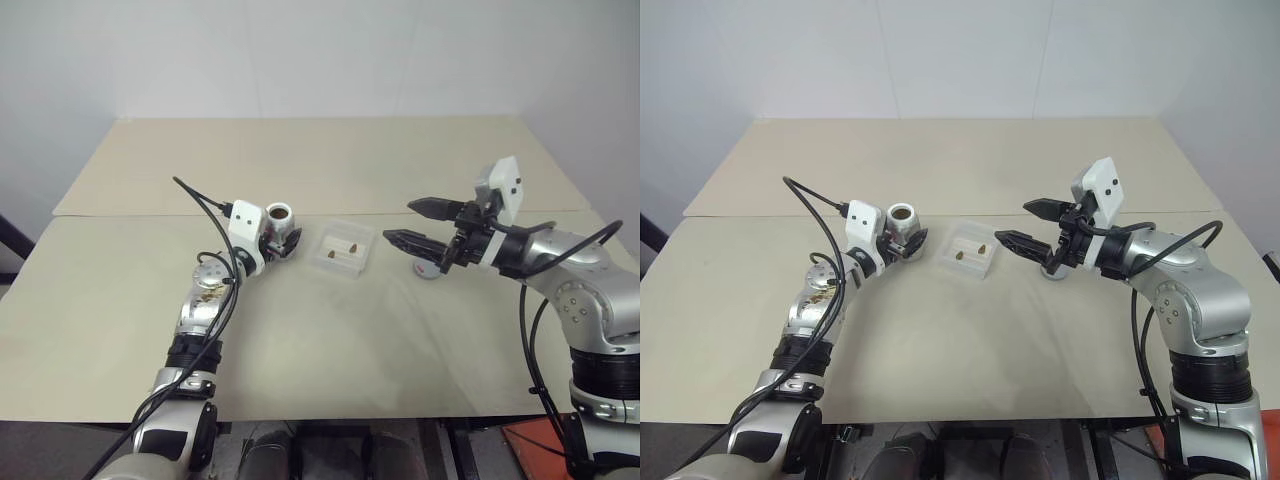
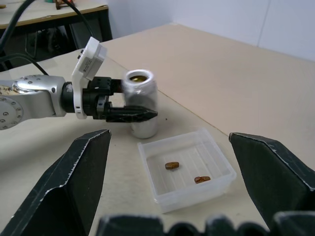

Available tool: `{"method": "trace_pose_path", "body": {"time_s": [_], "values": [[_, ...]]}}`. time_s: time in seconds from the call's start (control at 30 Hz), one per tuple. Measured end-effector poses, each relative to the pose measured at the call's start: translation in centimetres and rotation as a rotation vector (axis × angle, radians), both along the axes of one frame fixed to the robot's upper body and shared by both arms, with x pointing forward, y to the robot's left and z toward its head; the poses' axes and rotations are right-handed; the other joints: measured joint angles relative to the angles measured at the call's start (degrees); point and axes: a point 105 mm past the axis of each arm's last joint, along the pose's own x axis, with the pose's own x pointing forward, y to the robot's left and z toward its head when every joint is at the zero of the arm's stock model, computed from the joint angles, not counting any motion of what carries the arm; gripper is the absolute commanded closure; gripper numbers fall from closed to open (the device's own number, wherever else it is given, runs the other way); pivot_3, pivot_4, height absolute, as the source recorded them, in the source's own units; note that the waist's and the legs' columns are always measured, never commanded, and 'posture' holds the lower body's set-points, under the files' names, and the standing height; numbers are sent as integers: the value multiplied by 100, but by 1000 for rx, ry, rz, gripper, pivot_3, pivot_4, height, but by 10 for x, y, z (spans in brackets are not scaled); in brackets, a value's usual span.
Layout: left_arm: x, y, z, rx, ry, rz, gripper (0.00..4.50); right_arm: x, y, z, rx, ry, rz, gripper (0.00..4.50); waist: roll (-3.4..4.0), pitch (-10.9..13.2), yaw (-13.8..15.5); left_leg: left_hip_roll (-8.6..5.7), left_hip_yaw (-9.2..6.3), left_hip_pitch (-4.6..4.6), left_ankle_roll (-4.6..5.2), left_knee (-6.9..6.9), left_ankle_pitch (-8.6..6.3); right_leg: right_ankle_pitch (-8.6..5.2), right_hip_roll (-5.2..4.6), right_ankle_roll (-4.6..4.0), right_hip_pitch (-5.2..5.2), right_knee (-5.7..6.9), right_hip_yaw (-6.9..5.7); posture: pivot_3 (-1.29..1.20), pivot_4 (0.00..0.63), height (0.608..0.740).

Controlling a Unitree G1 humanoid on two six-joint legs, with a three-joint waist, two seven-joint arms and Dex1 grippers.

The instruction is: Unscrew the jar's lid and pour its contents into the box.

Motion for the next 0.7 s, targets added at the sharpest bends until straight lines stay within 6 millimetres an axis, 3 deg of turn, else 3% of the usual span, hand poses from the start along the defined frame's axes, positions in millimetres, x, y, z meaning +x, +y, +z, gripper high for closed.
{"method": "trace_pose_path", "body": {"time_s": [0.27, 0.57, 0.7], "values": [[-9, 6, -6, 22, 20, -1, 25, 0, 0, 0, 0, 0, 1, 0, 0, 0, -2, 1, -2, 0, 1, -2, 0, 0, 0, 0, -1, -1, 0, 0, 150, 740], [-45, 27, -7, 113, 43, 6, 25, -7, -2, -9, -13, 22, -2, 0, 1, 0, -4, 8, -10, 0, 2, -8, -2, 0, -2, 0, -2, -3, 3, 0, 150, 740], [-71, 38, 6, 125, 21, -37, 25, -12, -8, -13, -34, 29, -12, 0, 1, 0, -3, 12, -14, 1, 2, -11, -2, -1, -2, -2, -2, -3, 4, 0, 150, 740]]}}
